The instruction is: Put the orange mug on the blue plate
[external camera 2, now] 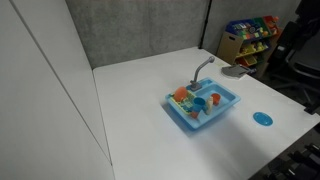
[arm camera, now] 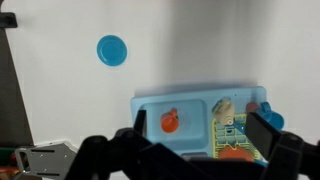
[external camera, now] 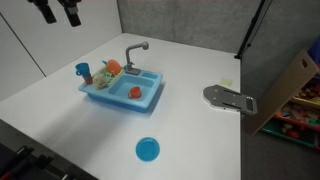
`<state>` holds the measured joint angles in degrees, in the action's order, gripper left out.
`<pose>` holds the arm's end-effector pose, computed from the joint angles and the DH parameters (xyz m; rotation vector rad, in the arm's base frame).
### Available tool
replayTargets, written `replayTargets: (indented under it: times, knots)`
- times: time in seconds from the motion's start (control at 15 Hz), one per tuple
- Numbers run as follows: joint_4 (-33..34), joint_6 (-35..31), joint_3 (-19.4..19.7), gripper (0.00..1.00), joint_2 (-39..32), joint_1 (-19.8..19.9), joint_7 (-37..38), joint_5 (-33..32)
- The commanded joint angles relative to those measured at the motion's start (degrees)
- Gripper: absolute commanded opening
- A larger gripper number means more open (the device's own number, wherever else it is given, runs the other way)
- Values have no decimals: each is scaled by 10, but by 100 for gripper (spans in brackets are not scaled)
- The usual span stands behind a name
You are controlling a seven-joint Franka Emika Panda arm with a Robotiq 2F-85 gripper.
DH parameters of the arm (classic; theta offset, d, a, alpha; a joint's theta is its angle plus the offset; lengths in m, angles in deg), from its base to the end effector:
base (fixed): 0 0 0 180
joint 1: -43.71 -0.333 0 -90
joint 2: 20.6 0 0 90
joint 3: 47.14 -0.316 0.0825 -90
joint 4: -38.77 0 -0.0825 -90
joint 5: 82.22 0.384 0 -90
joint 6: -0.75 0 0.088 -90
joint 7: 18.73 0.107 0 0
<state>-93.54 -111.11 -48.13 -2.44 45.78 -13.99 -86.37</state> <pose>0.4476 -0.0129 0.4669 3.0657 -0.1138 -0.0580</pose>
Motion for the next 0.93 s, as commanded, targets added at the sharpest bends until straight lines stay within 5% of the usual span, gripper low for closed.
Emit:
replayTargets:
  times: [0.0, 0.87]
  knots:
    - [53, 0, 1, 100, -52, 6, 28, -12]
    - [135, -60, 17, 100, -184, 4, 43, -6]
